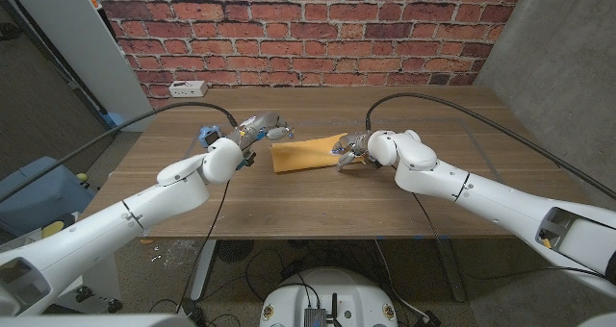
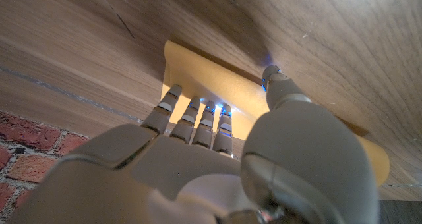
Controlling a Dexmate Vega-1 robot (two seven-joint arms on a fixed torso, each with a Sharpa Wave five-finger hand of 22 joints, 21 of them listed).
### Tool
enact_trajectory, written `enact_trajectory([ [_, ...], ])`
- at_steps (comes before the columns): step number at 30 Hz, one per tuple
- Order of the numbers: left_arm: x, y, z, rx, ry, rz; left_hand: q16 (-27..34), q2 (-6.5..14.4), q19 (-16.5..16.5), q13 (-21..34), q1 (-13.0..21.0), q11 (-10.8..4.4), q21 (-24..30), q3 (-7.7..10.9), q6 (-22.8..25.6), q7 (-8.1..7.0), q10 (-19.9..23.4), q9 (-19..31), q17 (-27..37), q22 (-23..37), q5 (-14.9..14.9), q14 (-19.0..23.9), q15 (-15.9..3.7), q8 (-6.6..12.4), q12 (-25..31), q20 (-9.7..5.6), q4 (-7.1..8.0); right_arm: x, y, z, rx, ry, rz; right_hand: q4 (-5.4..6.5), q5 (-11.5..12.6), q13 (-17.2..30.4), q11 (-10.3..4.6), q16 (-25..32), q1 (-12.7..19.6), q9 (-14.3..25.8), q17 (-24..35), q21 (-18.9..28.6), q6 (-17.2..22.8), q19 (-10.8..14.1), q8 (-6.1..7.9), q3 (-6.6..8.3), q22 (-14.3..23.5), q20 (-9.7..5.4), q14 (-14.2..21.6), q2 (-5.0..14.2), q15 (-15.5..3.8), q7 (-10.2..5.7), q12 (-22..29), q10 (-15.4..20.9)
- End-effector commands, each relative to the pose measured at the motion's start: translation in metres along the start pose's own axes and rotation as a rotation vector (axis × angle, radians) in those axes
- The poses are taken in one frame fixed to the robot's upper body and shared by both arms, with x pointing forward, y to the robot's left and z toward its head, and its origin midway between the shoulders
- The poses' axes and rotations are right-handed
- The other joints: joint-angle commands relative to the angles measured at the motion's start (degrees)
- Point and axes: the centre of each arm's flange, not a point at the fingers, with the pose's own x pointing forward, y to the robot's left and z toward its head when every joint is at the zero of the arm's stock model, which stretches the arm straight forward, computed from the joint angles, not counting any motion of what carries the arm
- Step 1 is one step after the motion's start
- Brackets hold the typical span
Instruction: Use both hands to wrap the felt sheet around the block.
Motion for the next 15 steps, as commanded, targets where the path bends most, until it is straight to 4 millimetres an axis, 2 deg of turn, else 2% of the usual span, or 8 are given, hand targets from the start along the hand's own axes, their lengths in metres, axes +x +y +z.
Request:
enact_trajectory([
  [1, 0.0131, -0.0129, 0.0019, 0.078, 0.099, -0.273, -0.7, 0.4, -1.0, -0.1, -2.3, 1.59, -0.8, 0.06, 0.0, 1.17, -0.1, -0.1, 0.4, 0.2, 0.0, -0.4, 0.04, -0.88, -0.7, 0.36, 1.9, -0.0009, -0.0001, -0.0009, -0.003, 0.003, -0.004, 0.29, 0.1, 0.0, -0.06, 0.3, -0.5, 0.1, 0.0, 0.2, -0.3, 0.2, 0.27, 0.3, 0.2, 0.12, -0.2, -0.03, -1.07, -0.12, 0.2, -0.3],
  [5, 0.0154, -0.0156, 0.0051, 0.156, 0.148, -0.29, -1.7, 0.4, -2.4, -0.3, -5.8, 2.43, -1.7, -0.57, 0.8, 2.3, 0.5, -0.2, 0.5, 0.3, 0.3, -1.7, 0.94, -1.71, -1.2, -0.05, 5.01, -0.0012, 0.0002, -0.002, -0.002, 0.006, -0.003, 0.29, 0.1, 0.0, 0.22, 0.3, -0.6, 0.1, 0.0, 0.2, -0.4, 0.2, 0.29, 0.32, 0.2, 0.15, -0.2, 0.0, -1.07, -0.12, 0.2, -0.3],
  [6, 0.0158, -0.0162, 0.0059, 0.179, 0.161, -0.289, -1.9, 0.4, -2.6, -0.3, -6.1, 2.53, -1.8, -0.61, 0.9, 2.29, 0.5, -0.2, 0.5, 0.3, 0.3, -2.0, 1.11, -1.8, -1.3, -0.08, 5.29, -0.0013, 0.0003, -0.0024, 0.0, 0.005, -0.001, 0.29, 0.1, 0.0, 0.26, 0.3, -0.6, 0.1, 0.0, 0.2, -0.4, 0.2, 0.28, 0.33, 0.2, 0.19, -0.2, 0.0, -1.1, -0.12, 0.2, -0.3],
  [8, 0.0167, -0.0174, 0.0061, 0.2, 0.178, -0.293, -3.0, 0.3, -3.5, -0.4, -8.9, 2.92, -2.4, -1.03, -0.3, 2.46, -0.6, -0.3, 0.5, 0.4, 0.5, -3.9, 1.12, -3.13, -2.3, -0.52, 7.68, -0.0013, 0.0004, -0.0032, 0.002, 0.006, 0.001, 0.28, 0.1, 0.0, 0.31, 0.3, -0.6, 0.1, -0.1, 0.2, -0.4, 0.2, 0.31, 0.34, 0.2, 0.22, -0.2, 0.0, -1.1, -0.11, 0.2, -0.3],
  [11, 0.0186, -0.0191, 0.0059, 0.227, 0.208, -0.309, -4.1, 0.0, -4.3, -0.5, -11.5, 3.57, -3.1, -1.15, -2.7, 3.0, -2.8, -0.2, 0.4, 0.5, 0.6, -6.1, 2.46, -4.84, -3.9, -0.39, 9.84, -0.0013, 0.0009, -0.0037, 0.005, 0.008, 0.002, 0.27, 0.1, 0.0, 0.32, 0.3, -0.7, 0.1, -0.1, 0.2, -0.4, 0.2, 0.34, 0.35, 0.2, 0.24, -0.2, 0.0, -1.09, -0.05, 0.3, -0.3],
  [13, 0.0203, -0.0205, 0.0055, 0.243, 0.226, -0.322, -4.8, -0.1, -4.9, -0.5, -12.9, 4.03, -3.7, -1.13, -4.4, 3.03, -4.1, -0.2, 0.3, 0.4, 0.7, -8.0, 2.57, -5.79, -4.8, -0.43, 10.78, -0.0011, 0.0014, -0.0043, 0.004, 0.009, 0.003, 0.26, 0.1, 0.0, 0.28, 0.4, -0.7, 0.1, -0.1, 0.2, -0.4, 0.2, 0.35, 0.35, 0.2, 0.28, -0.1, 0.0, -1.05, -0.03, 0.3, -0.3],
  [15, 0.0218, -0.022, 0.0051, 0.259, 0.247, -0.335, -5.0, -0.1, -5.2, -0.5, -13.4, 4.24, -3.9, -1.1, -4.8, 3.14, -5.0, -0.2, 0.3, 0.4, 0.7, -8.6, 2.7, -6.03, -5.2, -0.35, 11.1, -0.0009, 0.0017, -0.005, 0.009, 0.011, 0.006, 0.26, 0.1, 0.0, 0.32, 0.4, -0.7, 0.1, -0.1, 0.2, -0.3, 0.2, 0.37, 0.35, 0.2, 0.29, -0.1, 0.0, -1.03, -0.01, 0.3, -0.3],
])
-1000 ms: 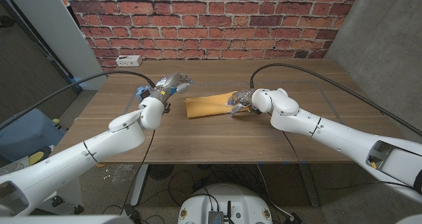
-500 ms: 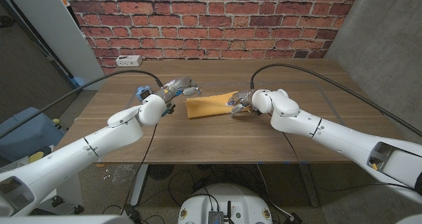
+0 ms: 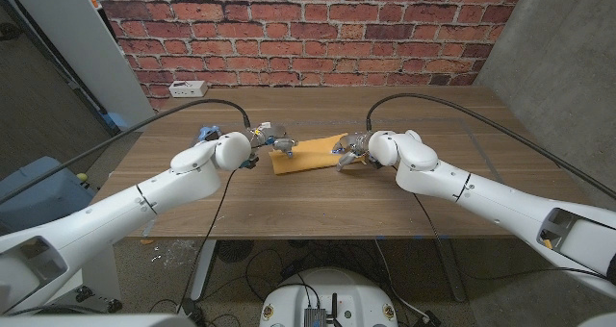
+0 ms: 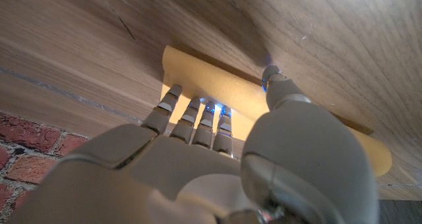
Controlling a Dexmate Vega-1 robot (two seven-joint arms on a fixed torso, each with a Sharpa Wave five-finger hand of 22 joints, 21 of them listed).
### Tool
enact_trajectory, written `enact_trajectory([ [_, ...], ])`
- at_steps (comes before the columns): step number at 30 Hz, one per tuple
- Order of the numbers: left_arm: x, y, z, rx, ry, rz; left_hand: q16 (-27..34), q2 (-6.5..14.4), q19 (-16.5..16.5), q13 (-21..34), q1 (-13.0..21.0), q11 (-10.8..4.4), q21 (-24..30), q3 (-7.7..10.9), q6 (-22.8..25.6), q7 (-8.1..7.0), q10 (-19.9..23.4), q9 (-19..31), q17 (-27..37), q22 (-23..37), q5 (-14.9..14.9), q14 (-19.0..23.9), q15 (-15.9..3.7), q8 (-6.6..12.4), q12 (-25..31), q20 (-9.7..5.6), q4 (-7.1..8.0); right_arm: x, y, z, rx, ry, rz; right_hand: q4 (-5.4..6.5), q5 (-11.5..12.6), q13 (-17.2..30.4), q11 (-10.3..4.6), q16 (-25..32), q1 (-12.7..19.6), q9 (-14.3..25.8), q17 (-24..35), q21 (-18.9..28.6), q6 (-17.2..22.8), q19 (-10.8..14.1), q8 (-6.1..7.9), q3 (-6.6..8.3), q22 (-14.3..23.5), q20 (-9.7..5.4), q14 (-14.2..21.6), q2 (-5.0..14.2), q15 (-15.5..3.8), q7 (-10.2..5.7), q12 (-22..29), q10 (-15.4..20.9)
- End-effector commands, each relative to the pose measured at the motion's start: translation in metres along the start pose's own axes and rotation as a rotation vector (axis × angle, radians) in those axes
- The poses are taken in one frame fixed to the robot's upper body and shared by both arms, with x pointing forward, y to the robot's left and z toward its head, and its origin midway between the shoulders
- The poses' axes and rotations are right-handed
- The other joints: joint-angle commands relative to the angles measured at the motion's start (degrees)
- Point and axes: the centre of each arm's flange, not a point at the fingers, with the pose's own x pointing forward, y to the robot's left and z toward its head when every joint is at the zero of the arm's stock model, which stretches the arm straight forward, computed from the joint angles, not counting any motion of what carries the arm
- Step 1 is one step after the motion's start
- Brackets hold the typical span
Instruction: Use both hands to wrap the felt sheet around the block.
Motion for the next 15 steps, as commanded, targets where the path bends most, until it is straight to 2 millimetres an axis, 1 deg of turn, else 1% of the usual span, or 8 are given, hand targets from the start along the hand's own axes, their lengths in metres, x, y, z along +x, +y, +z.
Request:
enact_trajectory([
  [1, 0.0087, -0.0031, -0.0002, 0.105, 0.141, -0.093, -0.6, -0.1, -0.9, 0.0, -1.6, 0.63, -0.7, 0.12, -1.7, 0.26, -1.8, 0.1, 0.0, 0.1, 0.3, -1.9, 0.36, -0.91, -1.1, 0.08, 1.14, 0.0001, 0.0017, -0.0037, 0.007, 0.01, 0.007, 0.26, 0.1, 0.0, 0.02, 0.4, -0.5, 0.1, 0.1, 0.3, 0.1, 0.3, 0.38, 0.35, 0.2, 0.38, 0.0, -0.22, -1.05, 0.21, 0.3, 0.0],
  [5, 0.0111, -0.0038, -0.0017, 0.108, 0.161, -0.108, -0.9, 0.2, -2.0, 0.1, -2.9, 0.82, -1.4, 0.4, -3.7, 0.36, -3.2, 0.1, 0.0, 0.2, 0.4, -3.6, 0.86, -1.6, -1.9, 0.25, 1.8, 0.0007, 0.0021, -0.0049, 0.011, 0.011, 0.016, 0.26, 0.1, 0.0, 0.23, 0.5, -0.6, 0.1, 0.1, 0.3, 0.0, 0.4, 0.38, 0.39, 0.2, 0.34, 0.1, -0.18, -1.11, 0.27, 0.2, -0.3],
  [8, 0.0121, -0.0044, -0.0026, 0.104, 0.162, -0.113, -1.2, 0.4, -2.9, 0.1, -3.7, 1.05, -1.9, 0.79, -5.5, -0.03, -4.4, 0.2, 0.0, 0.2, 0.5, -5.2, 1.42, -2.02, -2.4, 0.66, 2.08, 0.0018, 0.0023, -0.0052, 0.009, 0.014, 0.026, 0.22, 0.1, 0.0, 0.34, 0.8, -0.6, 0.1, 0.0, 0.6, -0.5, 1.2, 0.24, 0.5, 0.2, 0.16, 0.6, -0.07, -1.28, 0.01, 0.2, -0.6],
  [10, 0.0124, -0.0049, -0.0029, 0.104, 0.161, -0.113, -1.2, 0.4, -3.0, 0.1, -3.9, 1.02, -2.0, 0.87, -5.7, 0.04, -4.7, 0.2, 0.0, 0.2, 0.5, -5.4, 1.47, -2.0, -2.6, 0.7, 2.12, 0.0027, 0.0022, -0.0053, 0.007, 0.017, 0.034, 0.18, 0.1, 0.0, 0.56, 1.0, -0.7, 0.1, -0.1, 0.8, -0.7, 1.6, 0.22, 0.56, 0.2, 0.12, 1.2, -0.04, -1.33, -0.19, 0.1, -0.9],
  [15, 0.0132, -0.0054, -0.0043, 0.088, 0.155, -0.121, -1.2, 0.4, -3.2, 0.1, -4.2, 0.87, -2.2, 1.07, -6.2, -0.05, -5.0, 0.2, -0.1, 0.2, 0.5, -5.9, 1.48, -1.99, -2.7, 0.77, 2.17, 0.0046, 0.0021, -0.0052, 0.0, 0.025, 0.046, -0.05, 0.1, 0.0, 0.51, 1.1, -0.4, 0.1, -0.2, 1.0, -1.4, 2.1, 0.06, 0.87, 0.2, -0.27, 1.3, 0.22, -1.49, -0.56, 0.0, -1.5],
])
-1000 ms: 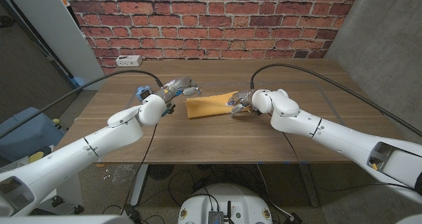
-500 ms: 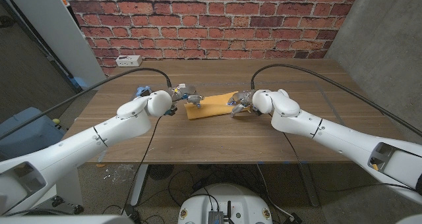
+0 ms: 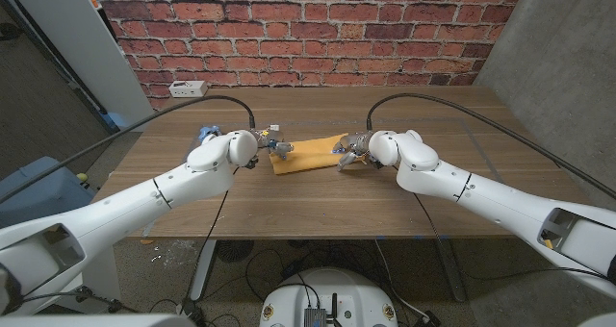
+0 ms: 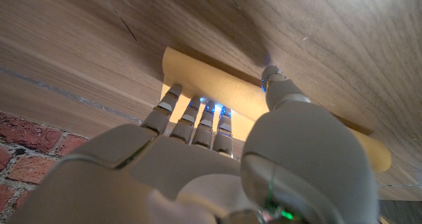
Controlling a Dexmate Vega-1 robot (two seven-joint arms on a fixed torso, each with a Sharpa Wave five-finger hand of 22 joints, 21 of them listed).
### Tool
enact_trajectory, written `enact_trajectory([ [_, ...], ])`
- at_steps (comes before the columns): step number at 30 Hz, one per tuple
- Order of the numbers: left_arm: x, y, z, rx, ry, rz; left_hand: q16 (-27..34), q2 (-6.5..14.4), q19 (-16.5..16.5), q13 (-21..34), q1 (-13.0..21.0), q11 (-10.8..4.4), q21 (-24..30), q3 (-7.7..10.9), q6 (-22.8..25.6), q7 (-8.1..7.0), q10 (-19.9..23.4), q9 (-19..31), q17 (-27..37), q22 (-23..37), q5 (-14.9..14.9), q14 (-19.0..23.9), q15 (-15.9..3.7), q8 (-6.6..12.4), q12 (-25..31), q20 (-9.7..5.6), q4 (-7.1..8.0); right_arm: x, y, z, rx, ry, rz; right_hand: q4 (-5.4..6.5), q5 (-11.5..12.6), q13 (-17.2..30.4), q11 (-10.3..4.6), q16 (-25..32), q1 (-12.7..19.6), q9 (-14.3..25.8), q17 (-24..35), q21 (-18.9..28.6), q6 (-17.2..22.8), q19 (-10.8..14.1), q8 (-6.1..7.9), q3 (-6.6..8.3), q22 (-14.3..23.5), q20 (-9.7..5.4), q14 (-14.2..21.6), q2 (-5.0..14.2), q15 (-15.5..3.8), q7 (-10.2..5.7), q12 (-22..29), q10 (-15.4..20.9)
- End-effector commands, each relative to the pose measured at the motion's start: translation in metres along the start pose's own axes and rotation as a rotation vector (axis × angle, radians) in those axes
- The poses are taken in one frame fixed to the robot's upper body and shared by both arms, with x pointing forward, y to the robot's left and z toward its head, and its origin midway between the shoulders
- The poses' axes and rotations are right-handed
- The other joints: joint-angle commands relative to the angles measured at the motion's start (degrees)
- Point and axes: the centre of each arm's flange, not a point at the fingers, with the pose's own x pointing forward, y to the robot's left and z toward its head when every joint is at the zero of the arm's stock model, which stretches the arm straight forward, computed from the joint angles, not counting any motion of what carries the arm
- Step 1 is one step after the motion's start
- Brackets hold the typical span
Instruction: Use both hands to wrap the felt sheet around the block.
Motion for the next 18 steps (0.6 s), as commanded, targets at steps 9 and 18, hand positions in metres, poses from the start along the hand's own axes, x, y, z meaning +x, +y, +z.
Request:
enact_trajectory([
  [9, 0.0038, -0.0018, -0.0037, -0.007, 0.024, -0.033, 0.1, 0.2, -0.6, 0.2, -0.9, 0.13, -0.3, 0.52, -0.7, -0.12, -0.7, 0.2, 0.1, 0.2, 0.3, -0.9, 0.18, 0.07, -0.2, 0.3, 0.24, 0.0045, 0.0006, -0.0004, -0.007, 0.019, 0.03, -0.71, 0.1, -0.1, 0.14, 0.1, 0.2, 0.1, -0.1, 0.4, -0.8, 1.0, 0.08, 1.05, 0.2, -0.23, 0.4, 0.46, -1.31, -0.35, 0.0, -1.0],
  [18, 0.0013, -0.001, -0.0042, -0.011, 0.02, -0.023, 0.1, 0.2, -0.7, 0.2, -1.2, 0.07, -0.4, 0.75, -0.9, -0.08, -0.8, 0.2, 0.0, 0.2, 0.3, -1.2, 0.26, 0.2, -0.2, 0.28, 0.23, 0.001, -0.0029, -0.0018, 0.017, 0.006, 0.018, -0.73, 0.1, -0.1, 0.4, 0.0, 0.2, 0.1, -0.2, 0.4, -1.0, 0.9, 0.11, 1.21, 0.2, -0.28, 0.2, 0.6, -1.16, -0.35, 0.0, -1.3],
])
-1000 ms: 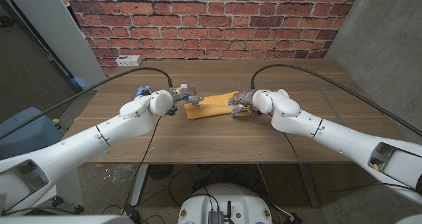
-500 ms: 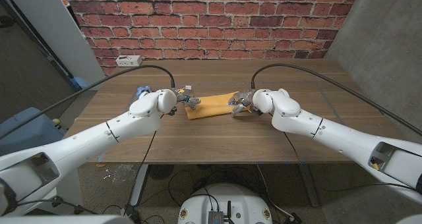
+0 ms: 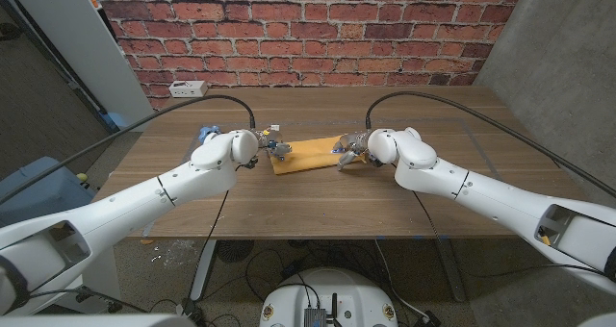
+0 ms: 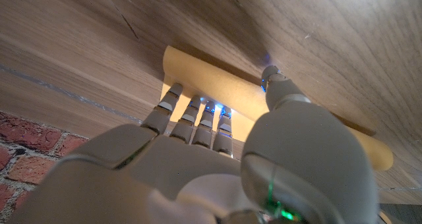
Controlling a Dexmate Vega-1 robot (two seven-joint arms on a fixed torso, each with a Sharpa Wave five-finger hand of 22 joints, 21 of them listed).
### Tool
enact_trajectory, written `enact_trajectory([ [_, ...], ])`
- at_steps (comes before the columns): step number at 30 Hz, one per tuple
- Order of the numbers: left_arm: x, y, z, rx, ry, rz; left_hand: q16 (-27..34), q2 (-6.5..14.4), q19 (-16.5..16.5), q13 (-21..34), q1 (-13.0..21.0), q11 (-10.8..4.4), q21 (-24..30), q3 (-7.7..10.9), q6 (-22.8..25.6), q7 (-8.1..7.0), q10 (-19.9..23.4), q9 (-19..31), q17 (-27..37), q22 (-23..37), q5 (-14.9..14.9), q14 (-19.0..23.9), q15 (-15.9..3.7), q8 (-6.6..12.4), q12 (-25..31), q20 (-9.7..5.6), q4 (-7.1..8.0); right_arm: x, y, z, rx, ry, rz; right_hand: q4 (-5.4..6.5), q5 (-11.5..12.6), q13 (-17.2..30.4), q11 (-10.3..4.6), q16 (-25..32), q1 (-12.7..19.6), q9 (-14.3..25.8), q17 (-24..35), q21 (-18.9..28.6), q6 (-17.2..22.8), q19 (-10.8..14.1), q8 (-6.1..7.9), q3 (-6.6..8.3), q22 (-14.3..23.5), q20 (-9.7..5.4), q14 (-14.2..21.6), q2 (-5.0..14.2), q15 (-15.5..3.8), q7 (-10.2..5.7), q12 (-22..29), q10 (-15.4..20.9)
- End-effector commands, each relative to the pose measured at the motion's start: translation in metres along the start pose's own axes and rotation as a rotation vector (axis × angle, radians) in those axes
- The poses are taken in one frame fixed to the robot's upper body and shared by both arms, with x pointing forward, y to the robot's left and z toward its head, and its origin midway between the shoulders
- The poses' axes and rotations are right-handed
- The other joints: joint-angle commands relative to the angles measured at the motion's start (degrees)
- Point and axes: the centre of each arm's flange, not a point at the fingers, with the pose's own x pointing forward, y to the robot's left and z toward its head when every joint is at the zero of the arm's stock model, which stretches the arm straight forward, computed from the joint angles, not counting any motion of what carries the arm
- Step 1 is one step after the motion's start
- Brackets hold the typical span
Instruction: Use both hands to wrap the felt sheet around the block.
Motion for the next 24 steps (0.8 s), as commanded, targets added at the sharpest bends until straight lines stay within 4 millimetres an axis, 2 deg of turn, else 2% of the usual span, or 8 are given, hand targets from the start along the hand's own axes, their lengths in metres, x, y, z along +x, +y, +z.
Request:
enact_trajectory([
  [1, -0.002, 0.001, -0.002, -0.011, -0.005, 0.007, 0.1, 0.4, -0.5, 0.2, -0.4, 0.02, -0.1, 0.53, -0.3, -0.06, -0.3, 0.1, 0.0, 0.2, 0.3, -0.3, -0.04, 0.2, -0.2, 0.02, -0.01, -0.003, -0.004, -0.002, 0.027, -0.012, -0.012, 0.13, 0.0, 0.0, -0.02, 0.0, 0.1, 0.1, 0.1, 0.3, -0.4, 0.6, 0.1, 0.38, 0.1, 0.05, 0.1, 0.61, -1.08, -0.05, 0.0, -0.5],
  [6, -0.006, 0.001, -0.002, -0.017, -0.015, 0.04, 0.2, 0.3, -0.5, 0.2, -0.6, 0.16, -0.2, 0.65, -0.3, -0.03, -0.2, 0.1, 0.0, 0.2, 0.2, -0.3, 0.08, 0.31, -0.2, 0.49, -0.04, -0.009, -0.009, -0.005, 0.069, -0.038, -0.031, 0.43, -0.1, 0.0, 0.28, 0.0, -0.7, 0.1, 0.1, 0.2, -0.5, 0.5, 0.12, -0.02, 0.1, 0.09, 0.0, 0.3, -0.87, -0.03, 0.0, -0.8],
  [8, -0.008, 0.002, -0.002, -0.018, -0.021, 0.062, 0.3, 0.2, -0.7, 0.2, -0.9, 0.23, -0.3, 0.79, -0.1, 0.13, 0.0, 0.1, 0.0, 0.3, 0.2, -0.4, 0.43, 0.47, 0.0, 1.51, -0.07, -0.011, -0.01, -0.007, 0.094, -0.055, -0.035, 0.72, -0.3, 0.0, 0.39, 0.1, -1.4, 0.1, 0.1, 0.2, -0.7, 0.4, 0.12, -0.48, 0.2, 0.08, -0.1, -0.05, -0.85, 0.03, 0.1, -0.8],
  [11, -0.012, 0.003, -0.003, -0.033, -0.043, 0.105, 0.3, 0.2, -1.1, 0.2, -1.1, 0.3, -0.5, 0.94, -0.1, 0.13, 0.3, 0.1, 0.0, 0.3, 0.2, -0.5, 0.51, 0.54, 0.1, 2.01, -0.12, -0.015, -0.013, -0.011, 0.135, -0.086, -0.055, 1.86, -0.4, 0.0, 0.49, 0.2, -4.6, 0.0, 0.2, 0.1, -1.0, 0.1, 0.19, -2.46, 0.2, 0.21, -0.5, -1.67, -0.59, 0.12, 0.2, -1.2],
  [17, -0.023, 0.005, -0.006, -0.091, -0.106, 0.218, 0.2, 0.3, -2.3, 0.3, -1.2, -0.13, -1.3, 1.98, -1.9, -0.44, -1.0, 0.2, -0.1, 0.3, 0.2, -1.5, 0.85, 0.21, -0.3, 3.2, -0.66, -0.025, -0.016, -0.02, 0.267, -0.196, -0.133, 3.34, 0.0, 0.0, 0.83, 0.4, -8.9, 0.0, 0.2, -0.1, -0.8, -0.3, 0.48, -5.21, 0.2, 0.68, -0.8, -3.93, -0.29, 0.28, 0.5, -1.2],
  [21, -0.029, 0.006, -0.009, -0.134, -0.153, 0.295, 0.2, 0.4, -3.0, 0.4, -0.7, -0.34, -1.7, 3.02, -2.6, -1.09, -1.3, 0.2, -0.2, 0.3, 0.2, -1.8, 0.88, 0.27, -0.3, 4.04, -1.4, -0.031, -0.016, -0.026, 0.359, -0.279, -0.21, 4.45, 0.6, 0.0, 1.26, 0.6, -11.2, 0.1, 0.3, -0.1, 0.8, -0.4, 1.09, -6.13, 0.3, 1.06, -0.8, -3.74, -0.02, 0.53, 0.9, -0.4],
  [24, -0.034, 0.006, -0.011, -0.17, -0.186, 0.361, 0.3, 0.4, -3.1, 0.5, -0.3, -0.54, -1.9, 3.69, -2.6, -1.28, -1.4, 0.2, -0.3, 0.3, 0.2, -1.7, 0.6, 0.4, -0.3, 4.28, -1.99, -0.035, -0.016, -0.029, 0.419, -0.339, -0.277, 5.03, 0.7, 0.0, 1.37, 0.7, -12.0, 0.1, 0.4, -0.2, 1.2, -0.7, 1.2, -6.22, 0.3, 1.3, -0.8, -3.0, 0.16, 0.69, 1.0, -0.2],
])
